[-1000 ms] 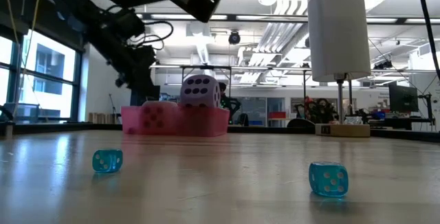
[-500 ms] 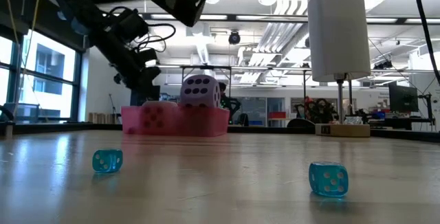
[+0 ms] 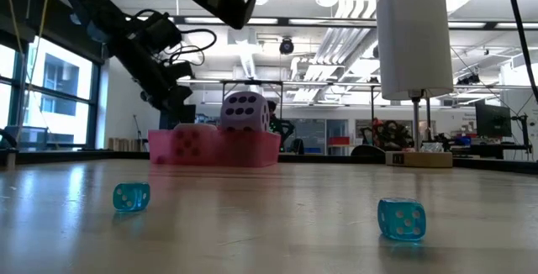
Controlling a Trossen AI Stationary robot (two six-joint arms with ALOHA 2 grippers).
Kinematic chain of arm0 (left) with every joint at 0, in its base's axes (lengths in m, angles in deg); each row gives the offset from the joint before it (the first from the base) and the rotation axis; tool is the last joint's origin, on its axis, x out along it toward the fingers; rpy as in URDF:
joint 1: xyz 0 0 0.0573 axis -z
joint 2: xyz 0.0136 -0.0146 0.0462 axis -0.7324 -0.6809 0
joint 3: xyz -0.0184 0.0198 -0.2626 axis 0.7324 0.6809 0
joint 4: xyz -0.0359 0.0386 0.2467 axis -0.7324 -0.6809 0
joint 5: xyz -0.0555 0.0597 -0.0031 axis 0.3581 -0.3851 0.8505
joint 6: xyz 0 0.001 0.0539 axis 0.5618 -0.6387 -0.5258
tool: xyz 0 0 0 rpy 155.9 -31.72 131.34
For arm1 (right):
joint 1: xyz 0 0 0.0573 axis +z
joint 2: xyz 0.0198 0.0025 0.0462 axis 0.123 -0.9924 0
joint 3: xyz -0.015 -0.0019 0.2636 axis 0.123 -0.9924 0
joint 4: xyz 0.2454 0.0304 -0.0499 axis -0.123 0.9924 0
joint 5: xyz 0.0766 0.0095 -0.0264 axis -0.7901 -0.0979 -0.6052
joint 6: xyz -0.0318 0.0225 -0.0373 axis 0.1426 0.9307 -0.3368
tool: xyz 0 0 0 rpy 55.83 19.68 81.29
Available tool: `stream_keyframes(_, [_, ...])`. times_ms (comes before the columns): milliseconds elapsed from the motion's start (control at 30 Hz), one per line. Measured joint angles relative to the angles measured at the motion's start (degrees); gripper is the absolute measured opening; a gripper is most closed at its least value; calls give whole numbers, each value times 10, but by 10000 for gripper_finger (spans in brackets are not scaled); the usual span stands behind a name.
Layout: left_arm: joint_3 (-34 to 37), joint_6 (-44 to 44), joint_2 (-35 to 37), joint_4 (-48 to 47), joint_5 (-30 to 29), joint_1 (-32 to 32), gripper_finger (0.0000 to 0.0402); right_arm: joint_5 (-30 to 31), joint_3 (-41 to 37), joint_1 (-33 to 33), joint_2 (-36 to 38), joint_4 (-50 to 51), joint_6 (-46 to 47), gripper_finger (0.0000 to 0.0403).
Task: Pick & Place Dice
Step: Put the small green dice into the pink bin
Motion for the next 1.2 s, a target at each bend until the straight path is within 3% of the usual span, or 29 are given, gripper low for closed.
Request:
stream_keyframes(167, [-6,2,31,-17,-1,8,88,-4,-1,2,0,-1,27,133])
stream_keyframes(333, [-10,-13,152,-71,24,58,88,40,-1,13,8,71,107,133])
stream_keyframes(433, [-10,-13,225,-113,108,95,88,64,0,20,13,110,144,133])
stream_keyframes(600, [-8,25,288,-168,250,163,88,59,0,36,31,255,302,133])
stream_keyframes(733, [-7,55,293,-201,299,230,88,71,0,57,42,354,410,133])
stream_keyframes(933, [-7,64,261,-211,300,346,88,166,0,107,47,531,557,133])
stream_keyframes(1033, [-7,66,238,-210,301,402,88,166,0,124,47,600,643,133])
stream_keyframes(1200, [-7,86,190,-204,301,475,88,195,-2,144,47,604,623,133])
